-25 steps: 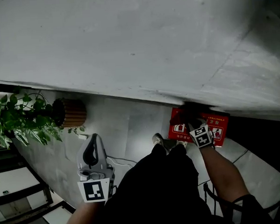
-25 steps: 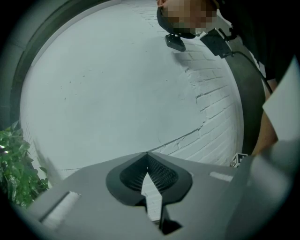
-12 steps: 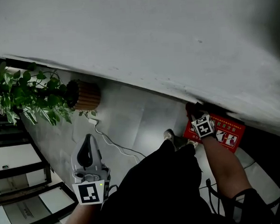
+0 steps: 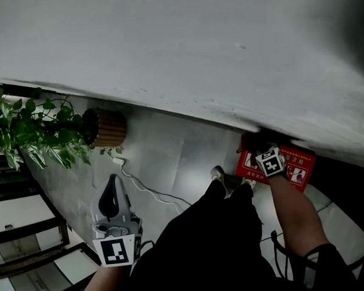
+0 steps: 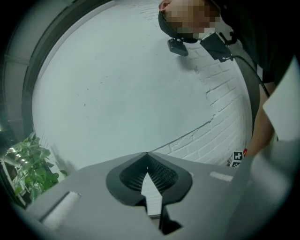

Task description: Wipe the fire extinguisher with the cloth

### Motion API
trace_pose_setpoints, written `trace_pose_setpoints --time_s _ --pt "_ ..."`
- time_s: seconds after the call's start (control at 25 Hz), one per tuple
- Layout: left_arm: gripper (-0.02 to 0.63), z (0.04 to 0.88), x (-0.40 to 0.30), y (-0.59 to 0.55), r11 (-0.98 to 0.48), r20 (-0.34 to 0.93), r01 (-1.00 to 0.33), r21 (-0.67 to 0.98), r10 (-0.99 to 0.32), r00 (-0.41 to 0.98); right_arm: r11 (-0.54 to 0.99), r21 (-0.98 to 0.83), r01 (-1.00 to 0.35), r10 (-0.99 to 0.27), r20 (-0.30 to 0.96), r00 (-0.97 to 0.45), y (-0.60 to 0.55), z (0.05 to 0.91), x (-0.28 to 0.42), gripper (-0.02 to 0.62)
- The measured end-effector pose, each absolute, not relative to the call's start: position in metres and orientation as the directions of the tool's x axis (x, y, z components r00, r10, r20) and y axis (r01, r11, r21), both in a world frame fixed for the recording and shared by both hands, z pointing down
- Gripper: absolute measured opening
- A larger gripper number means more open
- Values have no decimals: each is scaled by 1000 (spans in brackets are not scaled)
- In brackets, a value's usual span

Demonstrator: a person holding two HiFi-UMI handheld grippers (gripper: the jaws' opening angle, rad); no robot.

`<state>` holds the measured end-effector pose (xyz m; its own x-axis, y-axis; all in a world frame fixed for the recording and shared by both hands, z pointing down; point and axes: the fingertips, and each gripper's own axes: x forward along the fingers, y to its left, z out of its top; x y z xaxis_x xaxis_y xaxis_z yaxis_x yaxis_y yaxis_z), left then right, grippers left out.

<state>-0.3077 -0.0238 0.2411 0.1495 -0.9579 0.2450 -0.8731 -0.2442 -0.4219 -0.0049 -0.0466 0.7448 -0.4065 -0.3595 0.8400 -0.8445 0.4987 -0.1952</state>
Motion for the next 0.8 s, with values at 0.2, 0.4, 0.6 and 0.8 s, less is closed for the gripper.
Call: trace_pose_setpoints --time_s 0.2,0.4,0.6,0.8 --pt "0 254 -291 -32 -287 273 -875 -390 -944 188 422 -169 -890 -391 852 -347 -25 743 57 67" --pt "0 261 -265 -38 -359 279 -859 -365 -923 267 357 -150 -922 -404 865 -297 -3 741 116 66" --pt "0 265 -232 -37 -434 271 -801 -412 -898 347 261 -146 -954 -428 868 -250 16 743 166 66" --pt "0 262 -222 -37 -435 257 -808 -397 -898 357 185 -130 -974 -419 886 -198 37 742 212 66"
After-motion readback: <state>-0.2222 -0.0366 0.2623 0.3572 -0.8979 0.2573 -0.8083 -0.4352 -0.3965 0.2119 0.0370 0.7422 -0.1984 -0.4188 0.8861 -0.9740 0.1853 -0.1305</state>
